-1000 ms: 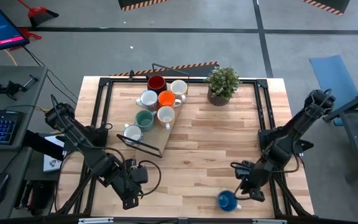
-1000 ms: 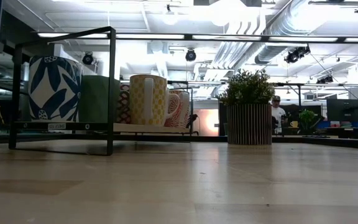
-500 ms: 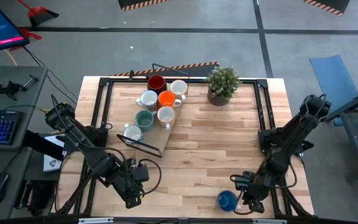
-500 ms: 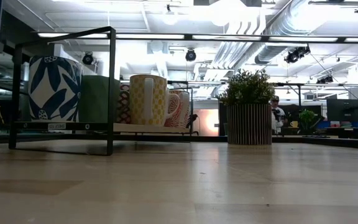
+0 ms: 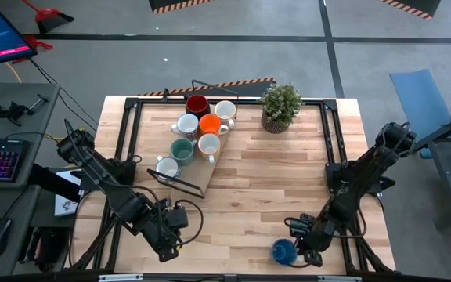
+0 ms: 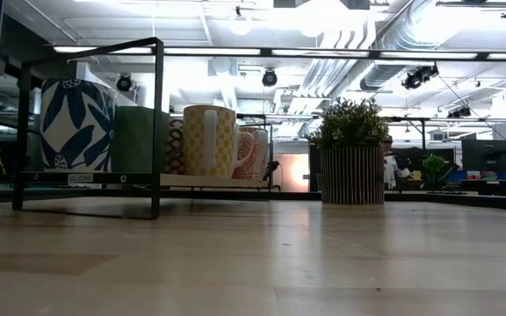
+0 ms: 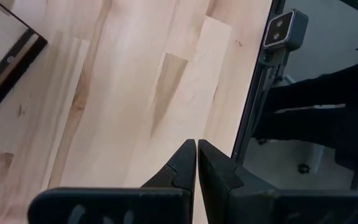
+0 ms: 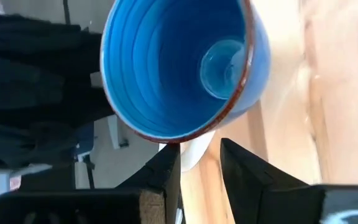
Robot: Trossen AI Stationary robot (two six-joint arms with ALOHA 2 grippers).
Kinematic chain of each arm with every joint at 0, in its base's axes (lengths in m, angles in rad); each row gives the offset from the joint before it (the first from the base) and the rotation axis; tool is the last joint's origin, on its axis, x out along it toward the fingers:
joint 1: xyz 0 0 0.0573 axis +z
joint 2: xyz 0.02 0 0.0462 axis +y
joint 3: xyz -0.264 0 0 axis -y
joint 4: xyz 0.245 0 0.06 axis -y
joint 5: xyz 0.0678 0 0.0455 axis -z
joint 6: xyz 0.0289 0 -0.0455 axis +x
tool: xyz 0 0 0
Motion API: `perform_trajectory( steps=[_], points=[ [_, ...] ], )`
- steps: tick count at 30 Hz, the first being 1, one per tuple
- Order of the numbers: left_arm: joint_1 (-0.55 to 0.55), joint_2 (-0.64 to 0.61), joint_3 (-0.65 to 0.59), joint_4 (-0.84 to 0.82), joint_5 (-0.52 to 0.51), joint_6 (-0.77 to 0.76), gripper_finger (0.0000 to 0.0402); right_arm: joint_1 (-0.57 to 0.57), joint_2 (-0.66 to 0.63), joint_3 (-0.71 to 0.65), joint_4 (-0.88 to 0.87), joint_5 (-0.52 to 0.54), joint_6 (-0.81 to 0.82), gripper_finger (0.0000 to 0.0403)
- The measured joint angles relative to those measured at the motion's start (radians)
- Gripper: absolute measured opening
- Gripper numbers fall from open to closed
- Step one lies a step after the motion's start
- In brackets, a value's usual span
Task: Place coffee mugs
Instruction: Put the blue cup on the shelf
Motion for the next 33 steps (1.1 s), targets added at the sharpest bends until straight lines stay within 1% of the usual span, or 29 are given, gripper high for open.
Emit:
perform_trajectory(
  steps=[10, 14, 16, 18, 22, 29, 31, 33],
  points=[
    [0.000, 0.000, 0.000, 0.000, -0.036, -0.001, 0.0007, -0.083, 0.000, 0.000, -0.004, 0.084, -0.067, 0.0094],
    [0.000, 0.000, 0.000, 0.000, -0.044, -0.001, 0.0007, -0.132, 0.000, 0.000, -0.006, 0.144, -0.108, 0.0094],
    [0.000, 0.000, 0.000, 0.000, -0.049, -0.001, 0.0007, -0.154, 0.000, 0.000, -0.008, 0.147, -0.127, 0.0094],
    [0.000, 0.000, 0.000, 0.000, -0.053, -0.001, 0.0007, -0.171, -0.001, 0.000, -0.009, 0.129, -0.134, 0.0094],
    [0.000, 0.000, 0.000, 0.000, -0.054, -0.001, 0.0007, -0.185, -0.006, 0.000, -0.050, 0.053, -0.107, 0.0094],
    [0.000, -0.001, 0.000, 0.000, -0.054, -0.001, 0.0007, -0.176, -0.057, 0.000, -0.222, 0.052, 0.048, 0.0094],
    [0.000, -0.001, 0.000, 0.000, -0.054, -0.001, 0.0007, -0.166, -0.062, 0.000, -0.222, -0.006, 0.069, 0.0094],
    [0.000, -0.001, 0.000, 0.000, -0.054, -0.001, 0.0007, -0.152, -0.063, 0.000, -0.195, -0.097, 0.081, 0.0094]
  ],
)
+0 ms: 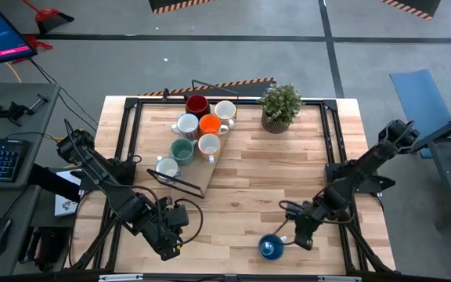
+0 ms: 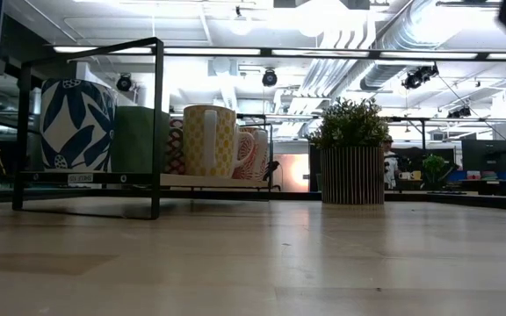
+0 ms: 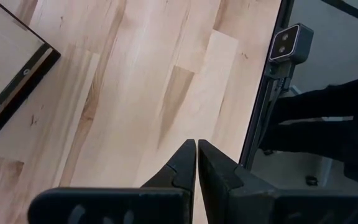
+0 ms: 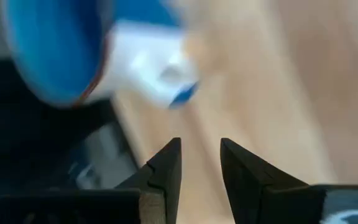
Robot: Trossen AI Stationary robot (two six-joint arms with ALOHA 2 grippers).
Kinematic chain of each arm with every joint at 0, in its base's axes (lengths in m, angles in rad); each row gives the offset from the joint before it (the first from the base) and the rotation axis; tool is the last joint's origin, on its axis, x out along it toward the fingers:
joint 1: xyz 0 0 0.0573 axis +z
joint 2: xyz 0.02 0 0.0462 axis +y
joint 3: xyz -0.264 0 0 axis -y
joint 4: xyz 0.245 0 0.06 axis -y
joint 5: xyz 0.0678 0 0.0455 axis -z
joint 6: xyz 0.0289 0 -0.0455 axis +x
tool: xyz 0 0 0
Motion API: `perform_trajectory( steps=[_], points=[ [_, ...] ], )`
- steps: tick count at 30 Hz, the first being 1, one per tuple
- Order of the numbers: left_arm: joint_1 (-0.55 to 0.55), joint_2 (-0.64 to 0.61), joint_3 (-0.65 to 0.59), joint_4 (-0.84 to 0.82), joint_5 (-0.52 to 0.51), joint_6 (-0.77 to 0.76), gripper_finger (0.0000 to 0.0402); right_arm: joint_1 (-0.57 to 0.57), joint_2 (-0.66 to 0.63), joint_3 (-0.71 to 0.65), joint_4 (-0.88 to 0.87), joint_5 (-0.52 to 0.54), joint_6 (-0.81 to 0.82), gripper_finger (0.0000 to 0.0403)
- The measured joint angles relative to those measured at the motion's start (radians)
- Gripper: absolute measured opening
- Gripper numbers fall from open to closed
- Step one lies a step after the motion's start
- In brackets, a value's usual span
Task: Place coffee mugs
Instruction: Put the blue cup on the shelf
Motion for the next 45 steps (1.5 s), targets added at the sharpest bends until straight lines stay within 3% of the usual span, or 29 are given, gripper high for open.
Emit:
perform_trajectory(
  steps=[4, 9, 19, 29, 45],
  points=[
    [0.000, 0.000, 0.000, 0.000, -0.002, 0.000, 0.0007, 0.033, 0.000, 0.000, 0.104, -0.098, 0.006, 0.0094],
    [0.000, 0.000, 0.000, -0.001, -0.010, 0.001, 0.0007, 0.051, 0.000, 0.000, 0.243, -0.108, -0.005, 0.0094],
    [0.000, 0.000, 0.000, 0.000, -0.011, 0.027, 0.0007, 0.050, 0.088, 0.000, 0.280, -0.167, -0.046, 0.0094],
    [0.000, 0.000, 0.000, 0.000, -0.008, 0.017, 0.0007, 0.036, 0.180, 0.000, 0.371, -0.145, -0.065, 0.0094],
    [0.000, 0.000, 0.000, 0.000, -0.007, 0.000, 0.0007, -0.117, 0.211, 0.000, 0.424, -0.127, -0.236, 0.0094]
  ],
)
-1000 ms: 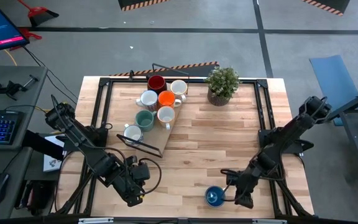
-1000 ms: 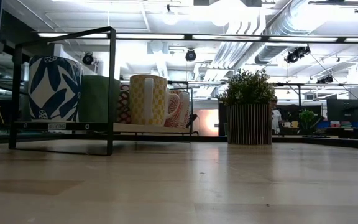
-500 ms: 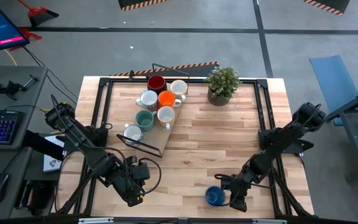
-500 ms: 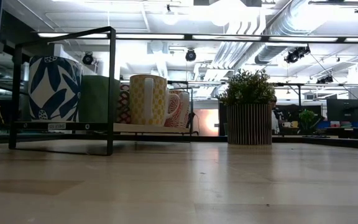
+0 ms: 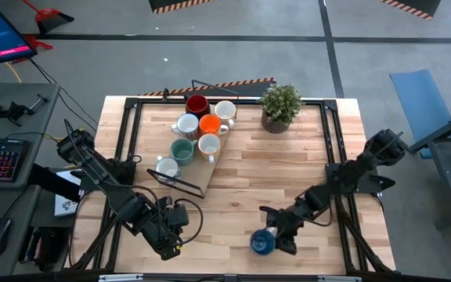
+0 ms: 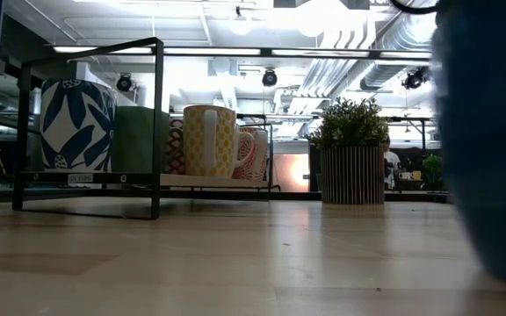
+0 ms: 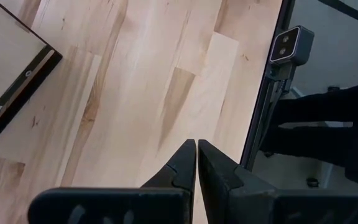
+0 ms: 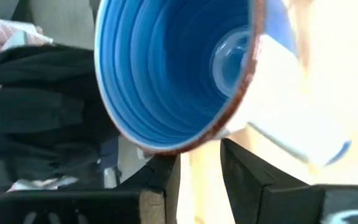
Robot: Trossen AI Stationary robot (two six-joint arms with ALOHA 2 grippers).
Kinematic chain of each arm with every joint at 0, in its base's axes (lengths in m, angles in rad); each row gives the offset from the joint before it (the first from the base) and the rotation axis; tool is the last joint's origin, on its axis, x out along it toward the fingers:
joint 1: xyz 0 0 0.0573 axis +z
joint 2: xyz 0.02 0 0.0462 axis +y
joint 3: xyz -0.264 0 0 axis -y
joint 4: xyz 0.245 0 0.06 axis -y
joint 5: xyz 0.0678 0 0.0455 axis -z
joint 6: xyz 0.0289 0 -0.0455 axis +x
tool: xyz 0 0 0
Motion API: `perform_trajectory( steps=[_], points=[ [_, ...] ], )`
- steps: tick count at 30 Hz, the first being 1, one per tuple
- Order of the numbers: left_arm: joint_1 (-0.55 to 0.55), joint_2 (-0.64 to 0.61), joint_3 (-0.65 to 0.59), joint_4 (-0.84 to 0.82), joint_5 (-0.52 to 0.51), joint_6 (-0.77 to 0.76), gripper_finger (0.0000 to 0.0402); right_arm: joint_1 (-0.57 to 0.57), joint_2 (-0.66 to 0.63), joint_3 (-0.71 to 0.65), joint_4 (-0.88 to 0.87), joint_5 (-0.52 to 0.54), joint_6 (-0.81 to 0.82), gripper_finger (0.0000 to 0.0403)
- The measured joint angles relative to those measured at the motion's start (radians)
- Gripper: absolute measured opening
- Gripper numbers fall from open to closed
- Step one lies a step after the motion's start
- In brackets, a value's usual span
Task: Place coffee mugs
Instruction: Put the blue cup on the shelf
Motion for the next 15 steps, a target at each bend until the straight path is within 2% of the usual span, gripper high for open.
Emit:
perform_trajectory(
  steps=[15],
  points=[
    [0.000, 0.000, 0.000, 0.000, 0.000, -0.028, 0.0007, -0.207, 0.000, 0.000, -0.011, 0.088, -0.137, 0.0094]
  ],
)
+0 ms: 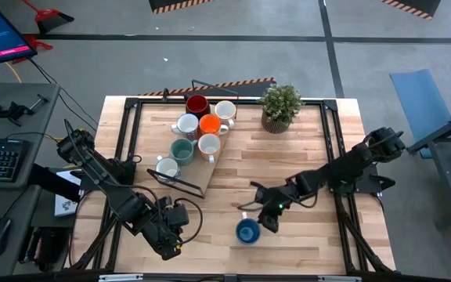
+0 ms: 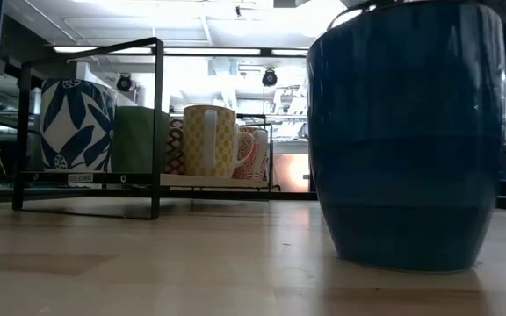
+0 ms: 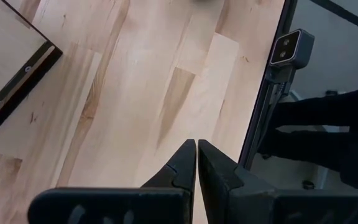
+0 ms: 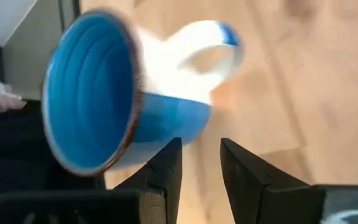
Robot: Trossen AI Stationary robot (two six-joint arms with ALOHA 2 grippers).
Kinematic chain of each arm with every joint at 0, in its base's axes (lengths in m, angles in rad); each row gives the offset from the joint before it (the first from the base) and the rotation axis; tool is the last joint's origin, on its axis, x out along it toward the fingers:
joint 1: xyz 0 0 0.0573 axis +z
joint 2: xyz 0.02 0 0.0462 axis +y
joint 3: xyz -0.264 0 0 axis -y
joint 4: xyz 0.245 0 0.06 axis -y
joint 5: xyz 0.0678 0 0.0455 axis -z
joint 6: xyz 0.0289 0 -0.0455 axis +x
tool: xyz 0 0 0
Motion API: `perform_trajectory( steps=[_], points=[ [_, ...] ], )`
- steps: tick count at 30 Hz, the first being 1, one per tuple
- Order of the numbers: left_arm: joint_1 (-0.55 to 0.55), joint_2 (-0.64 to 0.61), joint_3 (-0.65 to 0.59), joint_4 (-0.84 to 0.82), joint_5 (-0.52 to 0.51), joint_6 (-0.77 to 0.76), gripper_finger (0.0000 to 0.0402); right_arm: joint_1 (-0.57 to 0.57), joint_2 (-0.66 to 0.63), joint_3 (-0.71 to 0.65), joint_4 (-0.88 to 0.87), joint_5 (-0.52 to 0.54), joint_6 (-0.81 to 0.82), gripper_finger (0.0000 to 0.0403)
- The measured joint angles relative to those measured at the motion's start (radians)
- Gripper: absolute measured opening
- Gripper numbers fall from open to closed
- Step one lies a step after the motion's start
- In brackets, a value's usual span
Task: Place coffee mugs
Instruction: Put the blue cup on the shelf
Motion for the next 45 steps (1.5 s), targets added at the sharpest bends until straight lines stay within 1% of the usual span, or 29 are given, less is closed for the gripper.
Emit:
perform_trajectory(
  steps=[1, 3, 6, 7, 9, 13, 15, 17, 25, 31, 35, 38, 42, 45],
  points=[
    [0.000, 0.000, 0.000, 0.000, 0.000, 0.000, 0.0007, -0.011, 0.000, 0.000, -0.007, -0.019, 0.002, 0.0094],
    [0.000, 0.000, 0.000, 0.000, 0.000, -0.001, 0.0007, -0.021, -0.002, 0.000, -0.016, -0.102, 0.004, 0.0094],
    [0.000, 0.000, 0.000, 0.000, 0.000, -0.001, 0.0007, 0.006, -0.002, 0.000, -0.013, -0.213, 0.031, 0.0094],
    [0.000, 0.000, 0.000, 0.000, 0.000, 0.000, 0.0007, 0.021, -0.002, 0.000, -0.010, -0.230, 0.047, 0.0094],
    [0.000, 0.000, 0.000, 0.000, 0.000, 0.002, 0.0007, 0.051, -0.002, 0.000, 0.006, -0.232, 0.074, 0.0094],
    [0.000, 0.000, 0.000, 0.000, -0.012, 0.007, 0.0007, 0.093, -0.002, 0.000, 0.076, -0.188, 0.119, 0.0094],
    [0.000, 0.000, 0.000, 0.000, -0.023, 0.014, 0.0007, 0.101, -0.003, 0.000, 0.109, -0.159, 0.133, 0.0094],
    [0.000, 0.000, 0.000, 0.000, -0.026, 0.014, 0.0007, 0.101, -0.002, 0.000, 0.131, -0.153, 0.135, 0.0094],
    [0.000, 0.000, 0.000, 0.000, -0.026, 0.011, 0.0007, 0.086, -0.001, 0.000, 0.132, -0.118, 0.091, 0.0094],
    [0.000, 0.000, 0.000, 0.000, -0.027, 0.002, 0.0007, 0.031, 0.000, 0.000, 0.132, -0.087, 0.044, 0.0094],
    [0.000, 0.000, 0.000, 0.000, -0.027, 0.002, 0.0007, -0.017, 0.000, 0.000, 0.133, -0.040, 0.018, 0.0094],
    [0.000, 0.000, 0.000, 0.000, -0.027, 0.002, 0.0007, -0.062, 0.000, 0.000, 0.134, 0.014, 0.015, 0.0094],
    [0.000, 0.000, 0.000, 0.000, -0.030, 0.001, 0.0007, -0.124, 0.000, 0.000, 0.150, 0.123, 0.029, 0.0094],
    [0.000, 0.000, 0.000, 0.000, -0.030, -0.006, 0.0007, -0.164, -0.001, 0.000, 0.217, 0.117, 0.014, 0.0094]
  ],
)
